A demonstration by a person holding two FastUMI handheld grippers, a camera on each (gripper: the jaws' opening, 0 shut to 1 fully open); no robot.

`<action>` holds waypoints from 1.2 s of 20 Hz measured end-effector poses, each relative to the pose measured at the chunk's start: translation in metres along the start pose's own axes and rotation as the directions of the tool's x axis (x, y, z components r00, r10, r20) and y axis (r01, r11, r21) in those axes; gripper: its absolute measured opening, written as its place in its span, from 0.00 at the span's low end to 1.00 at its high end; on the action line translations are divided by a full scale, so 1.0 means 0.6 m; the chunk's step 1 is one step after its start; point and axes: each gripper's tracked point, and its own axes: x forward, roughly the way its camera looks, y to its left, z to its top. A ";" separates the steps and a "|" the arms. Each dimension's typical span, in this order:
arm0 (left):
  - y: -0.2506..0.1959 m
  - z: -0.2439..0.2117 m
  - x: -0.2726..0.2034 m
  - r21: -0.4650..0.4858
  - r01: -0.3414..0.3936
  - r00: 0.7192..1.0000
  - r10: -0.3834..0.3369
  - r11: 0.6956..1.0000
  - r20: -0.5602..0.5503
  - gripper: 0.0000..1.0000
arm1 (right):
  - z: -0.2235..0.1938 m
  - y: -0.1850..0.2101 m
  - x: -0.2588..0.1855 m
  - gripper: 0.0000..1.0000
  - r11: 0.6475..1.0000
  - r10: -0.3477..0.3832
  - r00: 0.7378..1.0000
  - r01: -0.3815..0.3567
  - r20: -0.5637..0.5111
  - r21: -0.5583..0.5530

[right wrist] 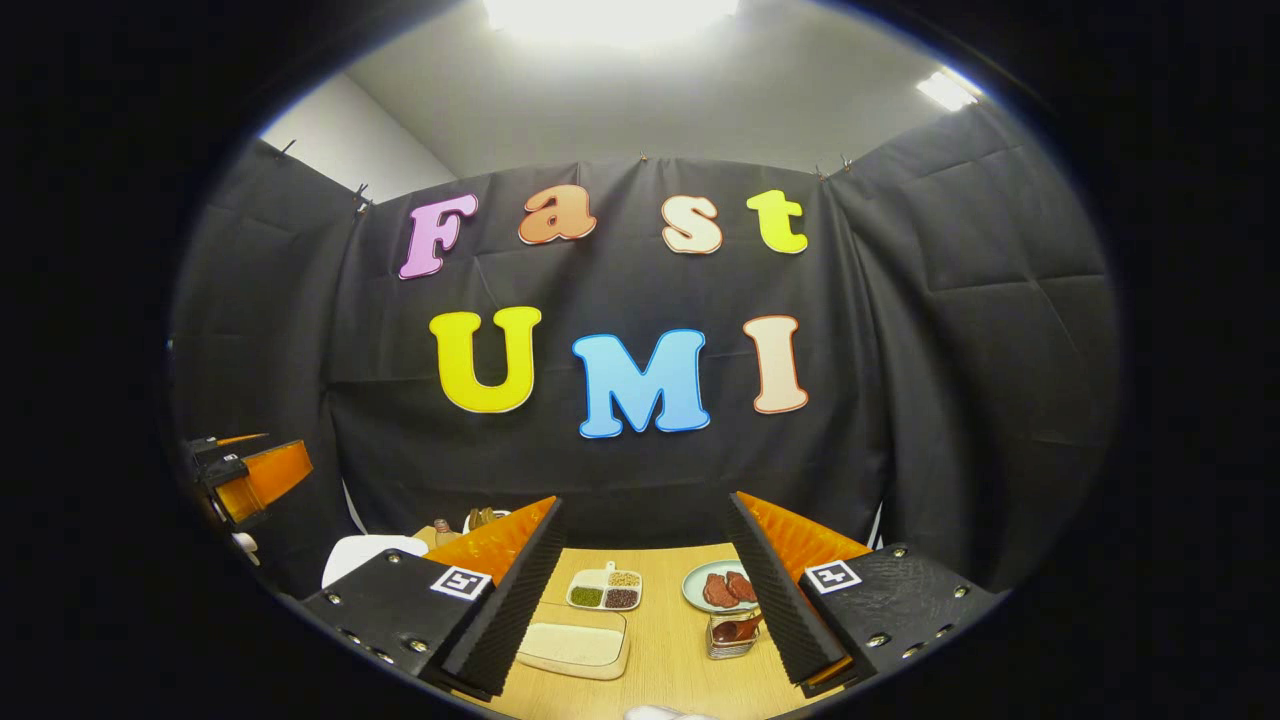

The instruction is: Close the left gripper, press the button to open the rice cooker; take a wooden spoon from the chopstick holder with the right hand, scoop a spoonful of rice and pour it into the rice cooker, then put the wooden spoon back into the chopstick holder.

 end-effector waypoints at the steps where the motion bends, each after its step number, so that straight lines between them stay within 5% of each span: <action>1: -0.002 0.000 0.001 -0.002 0.003 1.000 -0.003 1.000 0.001 0.98 | 0.002 0.001 0.001 0.98 1.000 0.001 1.000 -0.001 0.002 -0.002; 24: 0.005 0.002 0.008 0.005 -0.004 1.000 0.004 1.000 0.007 0.98 | 0.014 0.021 -0.007 0.98 1.000 -0.011 1.000 0.011 0.025 0.004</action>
